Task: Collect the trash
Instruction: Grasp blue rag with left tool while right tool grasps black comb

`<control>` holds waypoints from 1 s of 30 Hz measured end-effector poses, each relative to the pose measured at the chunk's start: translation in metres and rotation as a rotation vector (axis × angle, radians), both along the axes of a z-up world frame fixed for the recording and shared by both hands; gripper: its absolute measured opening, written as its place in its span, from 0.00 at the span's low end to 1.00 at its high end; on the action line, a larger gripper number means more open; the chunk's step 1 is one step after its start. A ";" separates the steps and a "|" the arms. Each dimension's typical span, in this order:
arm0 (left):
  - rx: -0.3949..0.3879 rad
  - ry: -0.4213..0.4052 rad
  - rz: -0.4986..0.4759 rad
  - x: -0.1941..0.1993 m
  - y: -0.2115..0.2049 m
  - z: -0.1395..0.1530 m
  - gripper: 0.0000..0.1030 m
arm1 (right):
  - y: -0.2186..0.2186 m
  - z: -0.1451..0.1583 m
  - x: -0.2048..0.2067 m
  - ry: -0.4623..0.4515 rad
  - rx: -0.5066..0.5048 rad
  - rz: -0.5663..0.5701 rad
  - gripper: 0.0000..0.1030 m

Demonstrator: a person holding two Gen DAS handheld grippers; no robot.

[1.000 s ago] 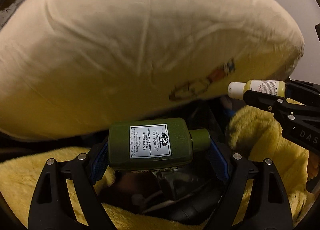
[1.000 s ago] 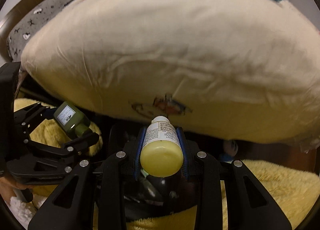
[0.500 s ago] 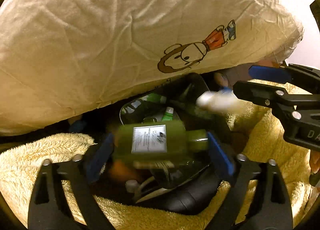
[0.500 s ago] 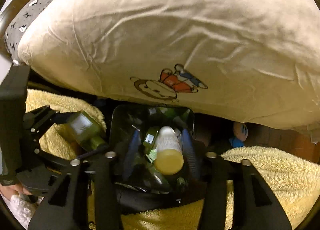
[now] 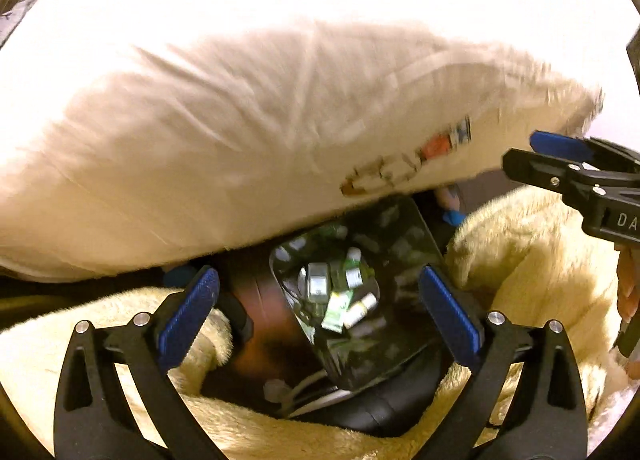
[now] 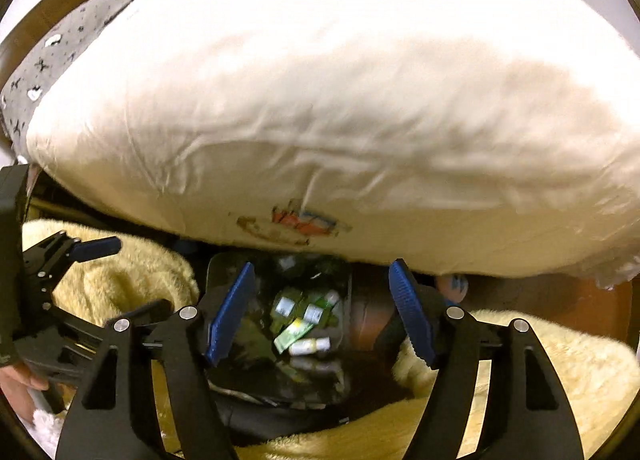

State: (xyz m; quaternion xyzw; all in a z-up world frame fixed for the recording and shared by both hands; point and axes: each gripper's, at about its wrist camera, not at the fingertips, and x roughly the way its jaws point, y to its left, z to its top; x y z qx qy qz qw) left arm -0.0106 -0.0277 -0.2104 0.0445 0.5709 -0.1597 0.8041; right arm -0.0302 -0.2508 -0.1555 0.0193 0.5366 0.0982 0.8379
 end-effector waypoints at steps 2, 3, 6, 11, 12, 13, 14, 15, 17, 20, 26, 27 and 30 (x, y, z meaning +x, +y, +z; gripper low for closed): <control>-0.004 -0.042 0.021 0.007 0.005 0.014 0.92 | -0.003 0.010 0.004 -0.040 0.003 -0.013 0.74; -0.004 -0.061 0.030 0.010 0.009 0.020 0.92 | -0.006 0.019 0.006 -0.071 0.007 -0.020 0.74; -0.001 -0.118 0.056 0.022 0.018 0.040 0.92 | -0.015 0.040 0.017 -0.150 0.011 -0.042 0.76; -0.001 -0.193 0.112 0.055 0.031 0.071 0.92 | -0.021 0.063 0.044 -0.238 -0.029 -0.057 0.77; -0.002 -0.213 0.123 0.065 0.034 0.078 0.92 | -0.024 0.068 0.054 -0.258 -0.037 -0.064 0.77; -0.002 -0.227 0.130 0.073 0.035 0.084 0.92 | -0.025 0.070 0.061 -0.265 -0.040 -0.070 0.77; 0.002 -0.239 0.137 0.083 0.038 0.091 0.92 | -0.027 0.073 0.069 -0.272 -0.044 -0.079 0.77; 0.005 -0.249 0.143 0.088 0.040 0.096 0.92 | -0.033 0.076 0.080 -0.277 -0.047 -0.095 0.77; 0.009 -0.288 0.160 0.107 0.042 0.107 0.92 | -0.041 0.083 0.098 -0.291 -0.041 -0.125 0.77; 0.011 -0.338 0.179 0.143 0.044 0.124 0.92 | -0.049 0.090 0.121 -0.317 -0.049 -0.161 0.77; 0.013 -0.427 0.241 0.210 0.044 0.145 0.87 | -0.048 0.106 0.171 -0.383 -0.062 -0.167 0.77; 0.012 -0.429 0.244 0.219 0.042 0.145 0.83 | -0.047 0.108 0.178 -0.388 -0.066 -0.169 0.76; 0.019 -0.420 0.245 0.248 0.037 0.142 0.77 | -0.045 0.109 0.202 -0.399 -0.066 -0.168 0.73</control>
